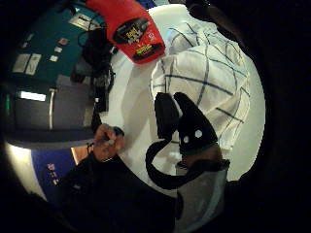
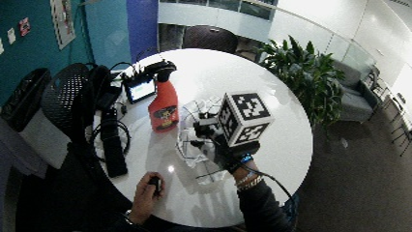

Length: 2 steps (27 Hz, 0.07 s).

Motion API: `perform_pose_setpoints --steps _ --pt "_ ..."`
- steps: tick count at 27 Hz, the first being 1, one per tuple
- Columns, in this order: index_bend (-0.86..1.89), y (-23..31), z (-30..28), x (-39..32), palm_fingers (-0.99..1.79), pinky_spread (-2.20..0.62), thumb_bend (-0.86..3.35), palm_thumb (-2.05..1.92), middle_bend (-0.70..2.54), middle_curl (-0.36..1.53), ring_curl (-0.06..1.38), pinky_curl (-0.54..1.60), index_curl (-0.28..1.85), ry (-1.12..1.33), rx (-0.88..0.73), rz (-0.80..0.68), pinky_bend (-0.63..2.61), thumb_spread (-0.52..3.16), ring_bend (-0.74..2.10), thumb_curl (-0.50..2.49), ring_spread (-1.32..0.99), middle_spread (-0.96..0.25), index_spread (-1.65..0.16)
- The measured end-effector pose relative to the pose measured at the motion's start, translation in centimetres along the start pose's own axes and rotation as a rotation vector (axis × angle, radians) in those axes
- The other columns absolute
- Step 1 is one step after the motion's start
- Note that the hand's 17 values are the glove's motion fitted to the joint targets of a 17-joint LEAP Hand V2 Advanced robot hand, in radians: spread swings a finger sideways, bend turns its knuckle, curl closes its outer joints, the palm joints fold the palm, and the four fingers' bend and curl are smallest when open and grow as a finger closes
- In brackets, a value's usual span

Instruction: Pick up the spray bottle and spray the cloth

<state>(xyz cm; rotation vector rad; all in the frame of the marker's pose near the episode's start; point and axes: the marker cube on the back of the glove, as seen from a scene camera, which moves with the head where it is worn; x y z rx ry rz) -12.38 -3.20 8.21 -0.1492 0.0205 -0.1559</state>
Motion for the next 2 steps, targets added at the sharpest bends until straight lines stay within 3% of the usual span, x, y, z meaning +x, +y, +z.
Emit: perform_pose_setpoints --steps 2 --pt "0.13 0.37 0.21 -0.05 0.56 0.26 -0.02 0.61 0.25 0.38 0.35 0.32 0.29 -0.002 -0.007 0.001 0.25 1.24 0.4 0.36 -0.03 -0.03 -0.38"
